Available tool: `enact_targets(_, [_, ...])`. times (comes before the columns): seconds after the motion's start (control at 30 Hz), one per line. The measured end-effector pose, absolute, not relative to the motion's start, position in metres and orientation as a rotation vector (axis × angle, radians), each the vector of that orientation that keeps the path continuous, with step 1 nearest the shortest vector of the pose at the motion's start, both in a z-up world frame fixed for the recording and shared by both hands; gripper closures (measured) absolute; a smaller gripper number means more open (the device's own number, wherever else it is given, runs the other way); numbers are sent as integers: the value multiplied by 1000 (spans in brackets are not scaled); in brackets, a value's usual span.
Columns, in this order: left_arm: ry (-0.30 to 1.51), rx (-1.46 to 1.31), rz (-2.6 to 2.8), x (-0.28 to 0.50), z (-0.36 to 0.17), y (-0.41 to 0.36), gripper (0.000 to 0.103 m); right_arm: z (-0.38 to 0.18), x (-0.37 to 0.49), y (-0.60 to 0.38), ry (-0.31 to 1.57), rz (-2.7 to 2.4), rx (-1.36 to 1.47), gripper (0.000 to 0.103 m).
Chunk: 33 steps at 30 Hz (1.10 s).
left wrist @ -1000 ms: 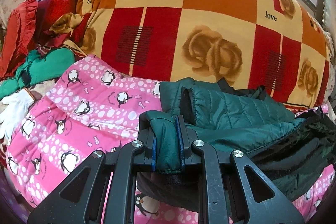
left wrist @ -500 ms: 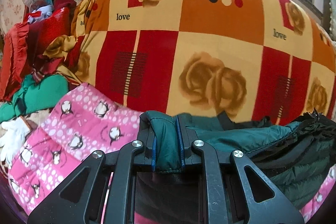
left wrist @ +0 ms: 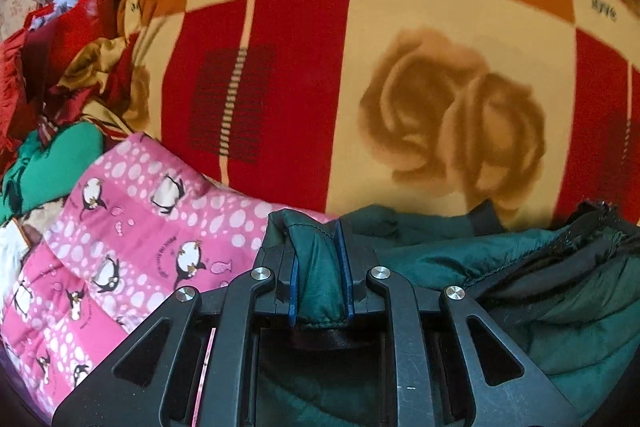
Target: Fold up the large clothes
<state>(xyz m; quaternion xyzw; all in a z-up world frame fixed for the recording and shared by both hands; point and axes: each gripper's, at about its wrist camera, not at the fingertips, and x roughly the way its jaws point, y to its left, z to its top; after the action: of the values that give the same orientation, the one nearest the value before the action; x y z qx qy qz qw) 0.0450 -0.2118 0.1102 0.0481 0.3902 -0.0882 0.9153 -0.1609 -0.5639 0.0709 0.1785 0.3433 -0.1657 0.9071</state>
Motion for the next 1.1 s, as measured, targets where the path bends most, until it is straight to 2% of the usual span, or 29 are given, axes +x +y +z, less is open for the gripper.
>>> enact_targets(0.1, [825, 112, -198, 52, 98, -216, 85, 51, -147, -565, 765, -359, 375, 73])
enact_targets(0.13, [831, 113, -209, 53, 95, -217, 84, 44, -144, -567, 782, -372, 389, 64])
enact_targets(0.17, [819, 97, -232, 55, 93, -216, 82, 39, -142, -570, 797, -388, 407, 50])
enact_targets(0.23, [826, 49, -275, 57, 93, -210, 78, 35, -143, -579, 808, -400, 463, 41])
enact_targets(0.3, [855, 14, -328, 58, 98, -201, 62, 39, -149, -587, 807, -403, 515, 30])
enact_targets(0.33, [860, -6, -352, 58, 101, -197, 59, 43, -155, -590, 796, -419, 535, 20])
enact_targets(0.37, [864, -26, -370, 57, 106, -192, 52, 49, -165, -592, 763, -432, 556, 18])
enact_targets(0.4, [857, -37, -377, 55, 112, -187, 39, 56, -175, -593, 721, -433, 578, 18])
enact_targets(0.47, [810, -54, -357, 49, 124, -178, 23, 65, -189, -592, 675, -422, 604, 18])
enact_targets(0.67, [769, -87, -371, 32, 141, -166, 23, 100, -193, -553, 605, -278, 518, 18])
enact_targets(0.8, [793, -69, -373, 29, 131, -182, 23, 103, -155, -509, 681, -166, 365, 18])
enact_targets(0.93, [834, 37, -358, 30, 106, -214, 23, 86, -118, -489, 751, -152, 292, 18])
enact_targets(1.1, [855, 166, -293, 42, 75, -236, 22, 47, -90, -508, 845, -208, 368, 14])
